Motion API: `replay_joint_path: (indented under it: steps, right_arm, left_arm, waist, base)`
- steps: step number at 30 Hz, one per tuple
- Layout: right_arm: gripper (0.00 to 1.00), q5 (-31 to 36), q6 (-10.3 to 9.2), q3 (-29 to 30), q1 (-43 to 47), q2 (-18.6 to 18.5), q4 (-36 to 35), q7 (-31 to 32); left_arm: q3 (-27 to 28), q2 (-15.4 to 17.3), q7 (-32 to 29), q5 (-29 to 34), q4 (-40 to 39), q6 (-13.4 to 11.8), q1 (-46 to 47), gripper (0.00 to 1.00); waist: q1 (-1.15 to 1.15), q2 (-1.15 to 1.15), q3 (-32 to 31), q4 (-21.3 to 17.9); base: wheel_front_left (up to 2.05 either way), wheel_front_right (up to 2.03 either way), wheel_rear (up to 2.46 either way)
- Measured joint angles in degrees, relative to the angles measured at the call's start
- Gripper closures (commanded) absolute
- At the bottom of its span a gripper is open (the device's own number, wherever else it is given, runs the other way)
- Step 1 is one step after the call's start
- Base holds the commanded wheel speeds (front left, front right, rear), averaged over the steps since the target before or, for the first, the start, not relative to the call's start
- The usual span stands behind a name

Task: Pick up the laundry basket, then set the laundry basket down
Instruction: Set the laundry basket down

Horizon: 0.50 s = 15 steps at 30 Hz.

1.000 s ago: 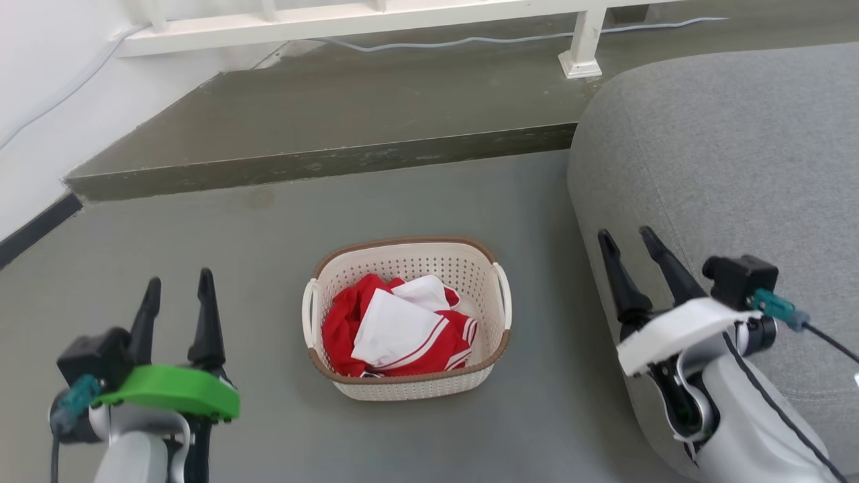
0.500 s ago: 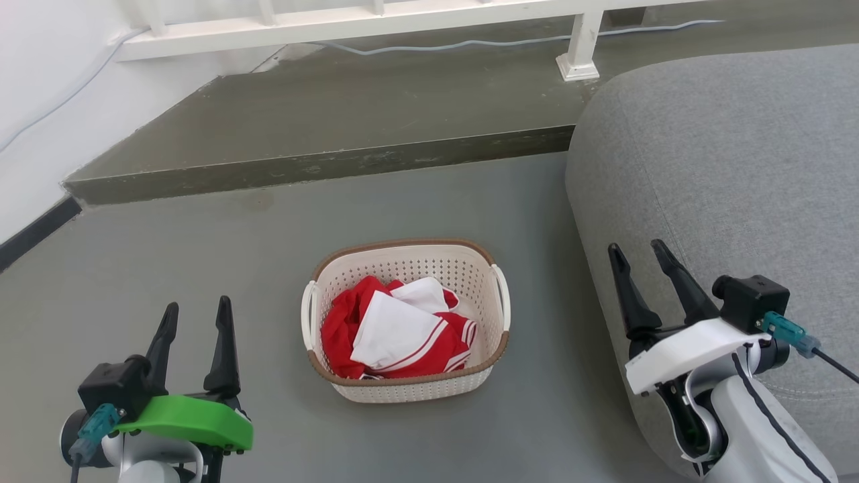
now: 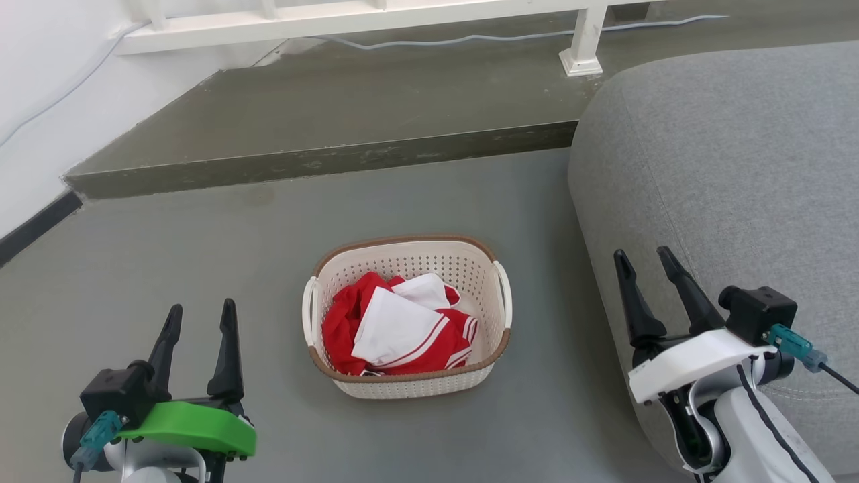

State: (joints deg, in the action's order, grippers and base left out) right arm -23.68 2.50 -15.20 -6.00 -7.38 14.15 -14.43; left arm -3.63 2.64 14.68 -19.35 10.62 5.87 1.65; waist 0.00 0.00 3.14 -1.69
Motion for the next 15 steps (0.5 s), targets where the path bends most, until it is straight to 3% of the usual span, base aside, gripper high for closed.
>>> replay_joint_path:
  steps: [15]
  right_arm:
    - [0.00,1.97,1.02,1.46,1.01,0.59,-0.63,0.00]
  left_arm:
    - [-0.04,-0.10,0.00,0.00,-1.20,0.01,-0.63,0.00]
  waist:
    - [0.00,0.00,0.11,0.23]
  base:
    - [0.00,0.00,0.00]
